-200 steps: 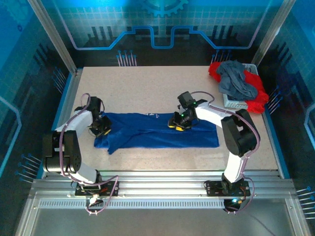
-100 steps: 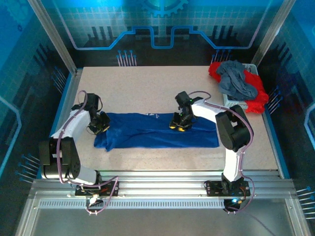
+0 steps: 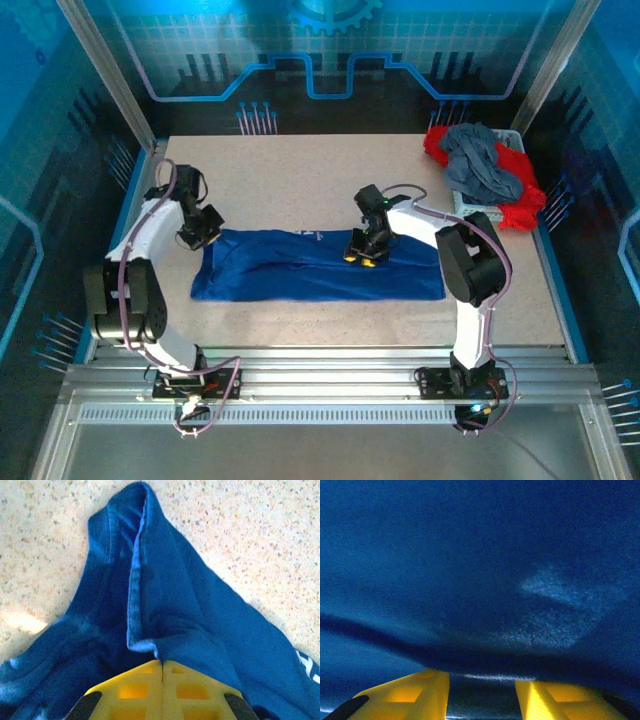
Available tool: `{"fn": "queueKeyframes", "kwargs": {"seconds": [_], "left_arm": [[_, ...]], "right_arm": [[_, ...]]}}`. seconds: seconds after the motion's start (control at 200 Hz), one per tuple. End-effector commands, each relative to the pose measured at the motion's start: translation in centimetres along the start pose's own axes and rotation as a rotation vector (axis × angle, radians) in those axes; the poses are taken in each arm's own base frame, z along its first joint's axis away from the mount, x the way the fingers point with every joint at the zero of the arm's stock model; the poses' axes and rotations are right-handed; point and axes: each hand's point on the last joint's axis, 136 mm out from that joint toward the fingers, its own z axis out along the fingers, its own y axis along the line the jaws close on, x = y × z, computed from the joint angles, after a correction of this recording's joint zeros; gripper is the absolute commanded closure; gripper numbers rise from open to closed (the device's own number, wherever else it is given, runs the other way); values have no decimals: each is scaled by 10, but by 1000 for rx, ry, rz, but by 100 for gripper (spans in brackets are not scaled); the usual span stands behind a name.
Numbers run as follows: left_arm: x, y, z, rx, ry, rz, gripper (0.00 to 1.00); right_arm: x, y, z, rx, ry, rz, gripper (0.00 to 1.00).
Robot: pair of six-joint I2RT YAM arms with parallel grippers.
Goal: Fold and stack the t-shirts
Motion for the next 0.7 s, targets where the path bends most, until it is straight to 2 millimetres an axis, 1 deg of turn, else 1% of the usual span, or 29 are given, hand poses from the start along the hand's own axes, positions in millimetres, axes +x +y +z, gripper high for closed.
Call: {"fn": "queueKeyframes", "kwargs": {"seconds": [0.0, 0.14, 0.4, 0.45, 0.5, 0.54, 0.575, 0.625, 0.695], "left_arm": [[-10, 7, 2, -71, 5, 37, 100], [-23, 7, 10, -126, 11, 79, 100], [-35, 7, 45, -165, 27, 153, 100], [-36, 8, 49, -173, 31, 155, 92], [-37, 8, 49, -185, 24, 156, 78], [-38, 6, 45, -185, 3, 161, 70], [-39, 1, 37, -178, -27, 172, 63], [-39, -9, 25, -153, -72, 198, 58], [-34, -28, 8, -87, -116, 235, 57]], "right_arm": [[15, -22, 21, 101, 66, 16, 58], [16, -23, 22, 105, 73, 18, 58], [17, -22, 22, 100, 76, 15, 57], [17, -19, 21, 91, 71, 10, 57], [16, -16, 18, 82, 64, 1, 56], [15, -11, 13, 71, 51, -17, 55], [13, -6, 8, 62, 38, -34, 55], [10, 5, -2, 40, 10, -63, 53], [8, 21, -18, -1, -26, -107, 53]]}}
